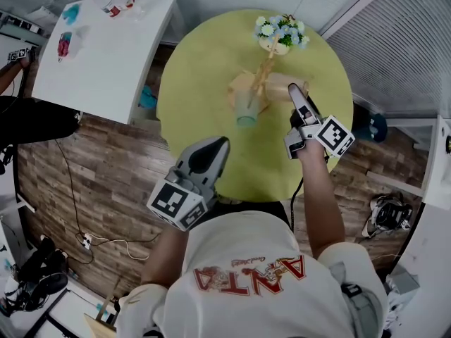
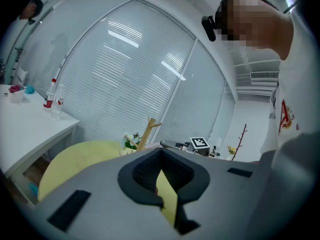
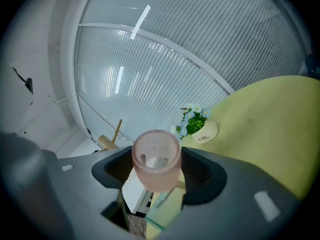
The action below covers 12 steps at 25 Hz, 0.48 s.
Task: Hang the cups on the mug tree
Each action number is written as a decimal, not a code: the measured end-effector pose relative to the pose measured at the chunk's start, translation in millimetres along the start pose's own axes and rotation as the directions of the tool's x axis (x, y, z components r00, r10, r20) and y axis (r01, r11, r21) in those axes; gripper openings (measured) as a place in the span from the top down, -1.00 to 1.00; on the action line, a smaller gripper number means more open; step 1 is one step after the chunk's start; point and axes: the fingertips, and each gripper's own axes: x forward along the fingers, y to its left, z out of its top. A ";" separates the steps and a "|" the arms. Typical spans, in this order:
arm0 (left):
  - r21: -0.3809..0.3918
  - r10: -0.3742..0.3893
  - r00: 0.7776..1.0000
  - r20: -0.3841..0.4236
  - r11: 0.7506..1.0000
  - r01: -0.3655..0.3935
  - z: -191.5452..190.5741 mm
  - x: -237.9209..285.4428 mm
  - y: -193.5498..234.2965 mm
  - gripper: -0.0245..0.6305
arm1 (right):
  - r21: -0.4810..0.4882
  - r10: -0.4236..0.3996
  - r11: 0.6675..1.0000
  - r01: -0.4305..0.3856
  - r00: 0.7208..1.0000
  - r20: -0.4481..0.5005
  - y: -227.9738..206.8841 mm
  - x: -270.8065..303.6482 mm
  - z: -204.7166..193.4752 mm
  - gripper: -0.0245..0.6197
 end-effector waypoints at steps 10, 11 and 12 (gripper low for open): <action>-0.007 0.007 1.000 -0.009 1.000 -0.007 -0.4 -2.2 1.9 0.90 | 0.031 0.037 0.999 -0.036 0.999 -0.017 -2.0 4.7 -7.9 0.02; -0.009 0.005 1.000 -0.009 1.000 -0.005 -0.6 -2.2 2.1 0.90 | 0.013 0.058 0.998 -0.058 0.998 -0.019 2.0 6.4 -8.0 0.02; -0.011 0.002 1.000 -0.010 1.000 -0.002 -1.3 -2.3 1.4 0.90 | -0.011 0.085 0.996 -0.085 0.996 -0.024 6.9 7.9 -8.1 0.02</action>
